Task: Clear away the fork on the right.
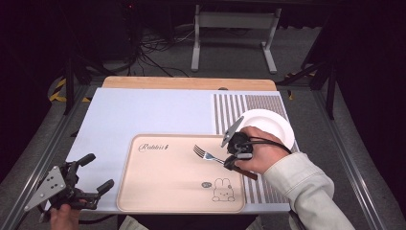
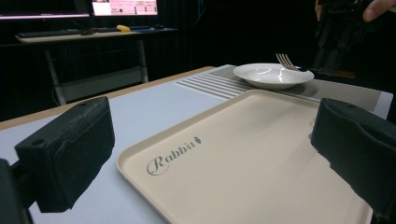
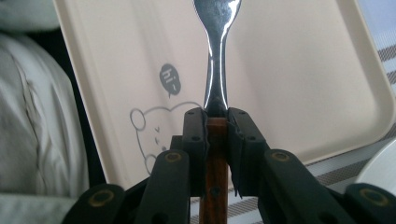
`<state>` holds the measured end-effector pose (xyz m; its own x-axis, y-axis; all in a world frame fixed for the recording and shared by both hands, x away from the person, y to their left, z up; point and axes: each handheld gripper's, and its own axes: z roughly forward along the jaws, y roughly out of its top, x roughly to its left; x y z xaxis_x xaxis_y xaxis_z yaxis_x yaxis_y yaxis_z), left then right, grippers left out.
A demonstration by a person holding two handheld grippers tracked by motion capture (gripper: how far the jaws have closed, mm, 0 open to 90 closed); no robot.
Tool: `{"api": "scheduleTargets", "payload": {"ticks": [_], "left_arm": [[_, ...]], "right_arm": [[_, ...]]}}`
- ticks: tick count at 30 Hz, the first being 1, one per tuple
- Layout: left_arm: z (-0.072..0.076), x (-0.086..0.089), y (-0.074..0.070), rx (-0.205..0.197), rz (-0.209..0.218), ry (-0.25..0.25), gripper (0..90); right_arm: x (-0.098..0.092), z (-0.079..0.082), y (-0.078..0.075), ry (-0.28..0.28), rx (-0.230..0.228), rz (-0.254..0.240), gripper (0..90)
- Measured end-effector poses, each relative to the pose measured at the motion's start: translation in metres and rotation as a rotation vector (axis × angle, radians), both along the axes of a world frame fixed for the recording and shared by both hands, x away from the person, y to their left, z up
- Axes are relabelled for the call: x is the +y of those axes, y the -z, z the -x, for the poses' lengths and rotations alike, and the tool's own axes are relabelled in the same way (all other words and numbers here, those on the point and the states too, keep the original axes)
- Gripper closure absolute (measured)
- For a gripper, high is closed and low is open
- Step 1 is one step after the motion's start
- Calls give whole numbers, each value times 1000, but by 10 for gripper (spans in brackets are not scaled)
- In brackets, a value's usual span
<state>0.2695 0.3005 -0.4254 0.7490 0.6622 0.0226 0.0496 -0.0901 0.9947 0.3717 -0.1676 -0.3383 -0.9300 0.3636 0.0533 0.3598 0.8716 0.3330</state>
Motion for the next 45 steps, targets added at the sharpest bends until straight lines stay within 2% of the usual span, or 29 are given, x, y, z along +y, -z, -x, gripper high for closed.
{"api": "scheduleTargets", "payload": {"ticks": [2,3,4,9,12,16,18,19,22,23,24,25,26,29,31,33,36,45], "left_arm": [[0,0,0,-2,2,-2,4],[0,0,0,-3,1,-1,4],[0,0,0,-3,1,-1,4],[0,0,0,-2,3,-3,4],[0,0,0,-3,6,-5,4],[0,0,0,0,4,-4,4],[0,0,0,-2,3,-2,4],[0,0,0,0,3,-3,4],[0,0,0,3,1,-2,4],[0,0,0,3,1,-2,4],[0,0,0,3,1,-2,4],[0,0,0,3,1,-2,4],[0,0,0,3,1,-2,4],[0,0,0,1,5,-5,4],[0,0,0,1,6,-4,4],[0,0,0,1,5,-5,4],[0,0,0,-4,7,-6,4],[0,0,0,-4,6,-6,4]], "right_arm": [[1,0,0,68,8,-17,786],[1,0,0,124,13,-21,787],[1,0,0,124,13,-21,787],[2,1,-2,259,31,-39,786],[3,2,-1,307,33,-35,786],[4,2,-1,377,5,-36,786],[3,2,0,437,4,-39,787],[3,2,1,465,7,-41,786],[3,3,2,487,27,-47,787],[5,4,4,522,46,-51,787],[5,4,4,522,46,-51,787],[6,5,6,558,60,-54,787],[6,5,6,558,60,-54,787],[7,5,9,623,66,-44,786],[8,5,12,658,110,-47,786],[9,6,14,692,101,-31,786],[10,5,16,716,104,-24,786],[11,2,24,718,96,-35,786]]}}
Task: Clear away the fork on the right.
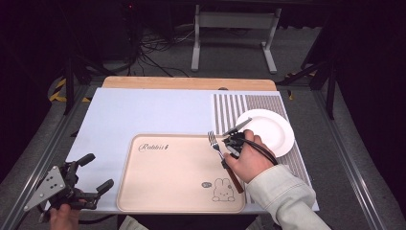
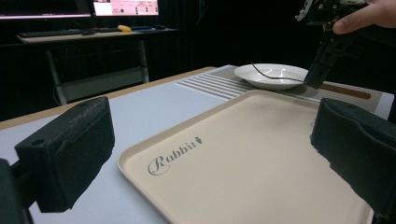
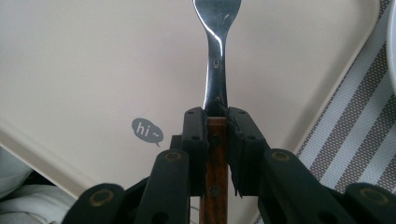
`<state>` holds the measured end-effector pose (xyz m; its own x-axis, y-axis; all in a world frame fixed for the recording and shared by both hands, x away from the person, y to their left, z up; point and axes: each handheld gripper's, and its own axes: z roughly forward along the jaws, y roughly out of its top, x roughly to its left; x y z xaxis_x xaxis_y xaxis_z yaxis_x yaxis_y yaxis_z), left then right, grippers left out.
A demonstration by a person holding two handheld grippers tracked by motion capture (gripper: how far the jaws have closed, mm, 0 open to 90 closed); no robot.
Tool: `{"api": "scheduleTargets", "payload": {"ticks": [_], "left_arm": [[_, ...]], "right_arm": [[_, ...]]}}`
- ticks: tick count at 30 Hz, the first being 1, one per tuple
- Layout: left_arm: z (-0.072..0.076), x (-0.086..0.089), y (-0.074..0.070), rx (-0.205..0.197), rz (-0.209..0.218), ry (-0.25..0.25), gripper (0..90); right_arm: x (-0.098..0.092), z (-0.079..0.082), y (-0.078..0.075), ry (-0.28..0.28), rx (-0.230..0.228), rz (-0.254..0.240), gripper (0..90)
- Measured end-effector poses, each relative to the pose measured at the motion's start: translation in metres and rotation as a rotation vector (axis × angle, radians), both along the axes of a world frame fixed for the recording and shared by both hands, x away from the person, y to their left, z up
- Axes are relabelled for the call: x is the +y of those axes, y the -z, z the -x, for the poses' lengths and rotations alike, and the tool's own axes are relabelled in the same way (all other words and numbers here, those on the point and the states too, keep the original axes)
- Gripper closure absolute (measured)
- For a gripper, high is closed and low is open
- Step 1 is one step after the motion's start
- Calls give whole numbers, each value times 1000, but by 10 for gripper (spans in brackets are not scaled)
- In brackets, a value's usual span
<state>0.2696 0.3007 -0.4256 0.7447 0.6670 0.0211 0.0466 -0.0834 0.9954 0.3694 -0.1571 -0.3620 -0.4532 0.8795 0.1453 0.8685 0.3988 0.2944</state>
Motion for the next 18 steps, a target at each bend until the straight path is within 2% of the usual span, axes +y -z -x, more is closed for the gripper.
{"api": "scheduleTargets", "payload": {"ticks": [10,18], "left_arm": [[0,0,0,2,0,-1,4],[0,0,0,2,-1,-1,4]], "right_arm": [[1,0,15,14,15,8,786],[5,-1,30,21,46,18,785]]}}
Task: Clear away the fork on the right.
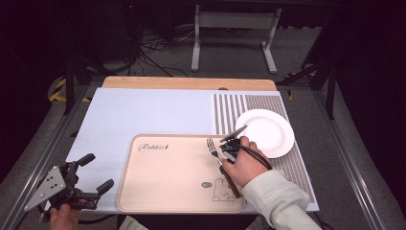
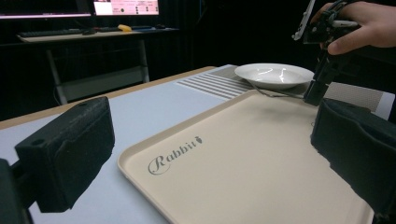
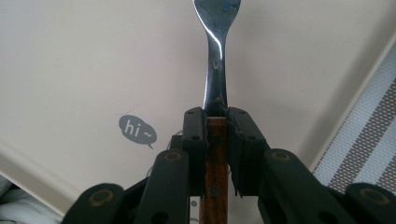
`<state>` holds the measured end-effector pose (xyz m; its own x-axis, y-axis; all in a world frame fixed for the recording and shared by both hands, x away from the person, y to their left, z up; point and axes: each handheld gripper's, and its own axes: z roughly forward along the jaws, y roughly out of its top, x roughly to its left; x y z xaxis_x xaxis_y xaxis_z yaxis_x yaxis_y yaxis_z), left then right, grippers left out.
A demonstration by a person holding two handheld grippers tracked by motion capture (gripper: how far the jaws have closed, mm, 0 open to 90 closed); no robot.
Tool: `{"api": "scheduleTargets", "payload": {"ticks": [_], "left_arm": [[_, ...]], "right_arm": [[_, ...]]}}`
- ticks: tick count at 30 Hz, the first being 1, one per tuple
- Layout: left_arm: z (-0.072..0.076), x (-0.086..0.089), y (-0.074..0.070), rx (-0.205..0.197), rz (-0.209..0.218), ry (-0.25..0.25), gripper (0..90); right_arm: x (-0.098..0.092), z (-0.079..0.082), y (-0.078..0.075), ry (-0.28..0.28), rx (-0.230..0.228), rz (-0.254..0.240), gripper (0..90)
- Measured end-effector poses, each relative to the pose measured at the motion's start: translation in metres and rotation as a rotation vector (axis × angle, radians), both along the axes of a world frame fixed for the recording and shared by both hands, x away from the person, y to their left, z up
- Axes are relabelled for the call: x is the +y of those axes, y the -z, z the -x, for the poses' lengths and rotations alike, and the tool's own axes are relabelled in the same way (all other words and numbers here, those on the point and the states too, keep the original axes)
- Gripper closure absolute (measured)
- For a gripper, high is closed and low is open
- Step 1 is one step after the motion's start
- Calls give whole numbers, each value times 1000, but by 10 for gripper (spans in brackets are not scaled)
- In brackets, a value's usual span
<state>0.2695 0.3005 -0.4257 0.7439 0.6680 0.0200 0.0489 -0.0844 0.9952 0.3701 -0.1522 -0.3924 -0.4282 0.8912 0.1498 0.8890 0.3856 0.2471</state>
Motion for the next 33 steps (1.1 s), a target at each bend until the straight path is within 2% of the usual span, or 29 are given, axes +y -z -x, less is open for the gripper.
{"api": "scheduleTargets", "payload": {"ticks": [17,33], "left_arm": [[0,0,0,0,-3,2,4],[0,1,0,5,-9,3,4]], "right_arm": [[4,-4,18,10,59,24,784],[6,-6,23,21,88,46,782]]}}
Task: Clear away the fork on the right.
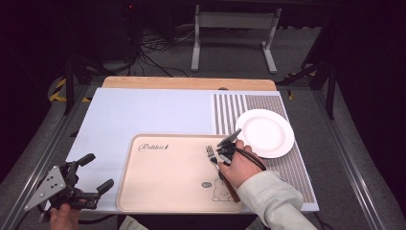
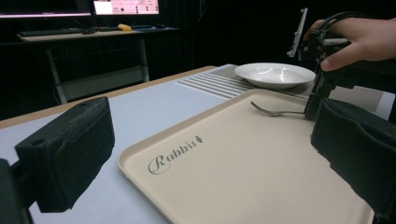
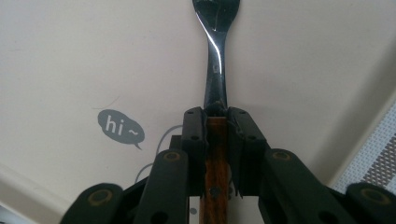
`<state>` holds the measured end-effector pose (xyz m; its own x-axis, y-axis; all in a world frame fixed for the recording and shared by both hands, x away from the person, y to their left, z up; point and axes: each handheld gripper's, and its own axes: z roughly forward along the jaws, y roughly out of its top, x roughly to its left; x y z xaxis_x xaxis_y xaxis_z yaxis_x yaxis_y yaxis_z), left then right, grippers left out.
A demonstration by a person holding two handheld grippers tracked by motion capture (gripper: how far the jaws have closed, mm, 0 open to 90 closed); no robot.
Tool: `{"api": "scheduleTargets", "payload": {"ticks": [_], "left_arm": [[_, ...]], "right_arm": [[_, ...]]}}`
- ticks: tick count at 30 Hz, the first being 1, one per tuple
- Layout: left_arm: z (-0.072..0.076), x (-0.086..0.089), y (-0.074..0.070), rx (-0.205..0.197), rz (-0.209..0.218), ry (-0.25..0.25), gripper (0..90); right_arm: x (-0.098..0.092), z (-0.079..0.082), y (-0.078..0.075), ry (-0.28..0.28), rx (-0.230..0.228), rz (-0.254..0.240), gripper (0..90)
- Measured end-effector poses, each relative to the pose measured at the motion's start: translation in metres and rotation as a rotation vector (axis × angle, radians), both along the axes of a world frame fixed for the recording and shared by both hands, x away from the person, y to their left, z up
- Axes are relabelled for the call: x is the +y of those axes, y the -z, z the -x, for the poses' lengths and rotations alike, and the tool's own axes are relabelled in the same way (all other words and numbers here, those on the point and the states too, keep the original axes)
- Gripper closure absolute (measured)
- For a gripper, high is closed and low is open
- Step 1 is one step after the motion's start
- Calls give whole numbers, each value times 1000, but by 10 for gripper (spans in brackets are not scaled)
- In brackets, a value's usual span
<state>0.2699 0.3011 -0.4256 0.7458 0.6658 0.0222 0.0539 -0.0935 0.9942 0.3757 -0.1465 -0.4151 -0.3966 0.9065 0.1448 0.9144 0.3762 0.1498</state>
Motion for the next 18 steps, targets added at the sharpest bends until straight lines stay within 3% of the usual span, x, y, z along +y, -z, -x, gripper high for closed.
{"api": "scheduleTargets", "payload": {"ticks": [11,15,16,18], "left_arm": [[0,0,0,0,4,-1,4],[0,0,0,0,0,0,4],[0,0,0,0,0,0,4],[0,0,0,0,0,0,4]], "right_arm": [[1,0,2,-9,7,-5,769],[0,0,2,-20,-13,-32,629],[0,0,2,-20,-13,-32,629],[0,1,1,-45,-64,-31,506]]}}
